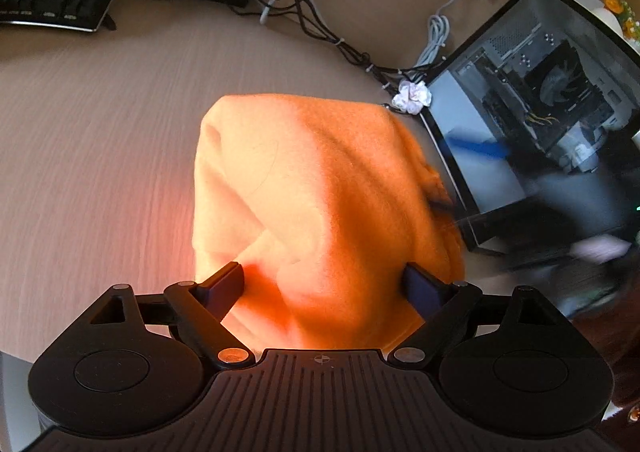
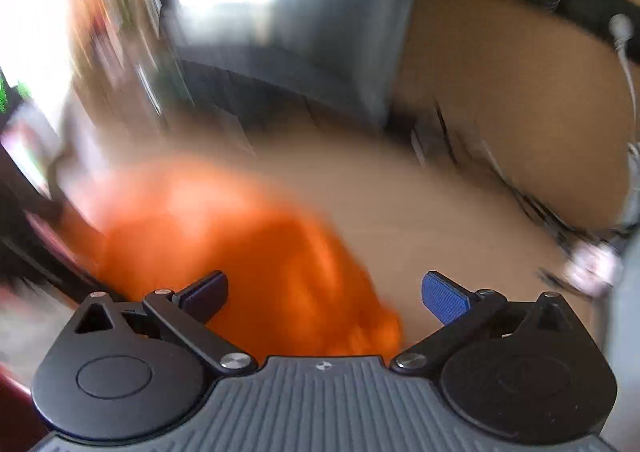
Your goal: Fold clothes
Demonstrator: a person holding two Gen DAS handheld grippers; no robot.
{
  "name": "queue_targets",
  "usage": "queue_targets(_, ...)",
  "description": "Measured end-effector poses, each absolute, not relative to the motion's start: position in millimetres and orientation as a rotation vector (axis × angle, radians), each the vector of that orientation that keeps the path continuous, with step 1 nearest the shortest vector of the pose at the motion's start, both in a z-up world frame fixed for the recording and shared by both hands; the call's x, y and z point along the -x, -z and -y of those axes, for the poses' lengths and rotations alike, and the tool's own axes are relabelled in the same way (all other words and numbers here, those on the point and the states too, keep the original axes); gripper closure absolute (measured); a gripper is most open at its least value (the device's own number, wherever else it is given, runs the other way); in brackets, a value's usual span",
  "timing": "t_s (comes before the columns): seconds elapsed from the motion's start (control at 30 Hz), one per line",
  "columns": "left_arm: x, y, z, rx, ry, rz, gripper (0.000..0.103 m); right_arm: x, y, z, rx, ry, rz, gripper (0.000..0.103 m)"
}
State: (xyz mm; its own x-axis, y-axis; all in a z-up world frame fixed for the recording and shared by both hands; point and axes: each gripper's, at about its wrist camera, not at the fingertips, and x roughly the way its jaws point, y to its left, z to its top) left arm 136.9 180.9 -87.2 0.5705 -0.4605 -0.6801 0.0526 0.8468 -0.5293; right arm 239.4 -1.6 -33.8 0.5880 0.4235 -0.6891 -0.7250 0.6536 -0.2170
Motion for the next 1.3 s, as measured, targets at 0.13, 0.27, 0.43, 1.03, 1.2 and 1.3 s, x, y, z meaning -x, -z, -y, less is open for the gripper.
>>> queue_targets(0.13, -129, 87, -180, 0.416, 0.264, -0.925, 0.01, -232, 59, -13, 0.544, -0.639, -0.646, 0.0)
queue_targets(0.27, -124, 83, -184, 0.431, 0.27, -0.903, 0.01, -239, 57, -6, 0.466, -0.652, -0.687, 0.0)
queue_targets(0.43, -118, 70, -180, 0.411, 0.29, -0.851, 0.01, -250, 57, -1, 0.425, -0.672, -0.731, 0.0)
queue_targets(1.03, -88, 66, -209, 0.393, 0.401, -0.861, 0.007, -251, 60, 4, 0.403, -0.681, -0.742, 0.0)
queue_targets(1.2, -87, 18, -212, 0.508, 0.553, -0.614, 0.004, -248, 60, 2, 0.404, -0.669, -0.733, 0.0)
queue_targets(1.3, -111, 32, -195, 0.526, 0.579, -0.654, 0.002, -248, 60, 1, 0.398, -0.666, -0.735, 0.0)
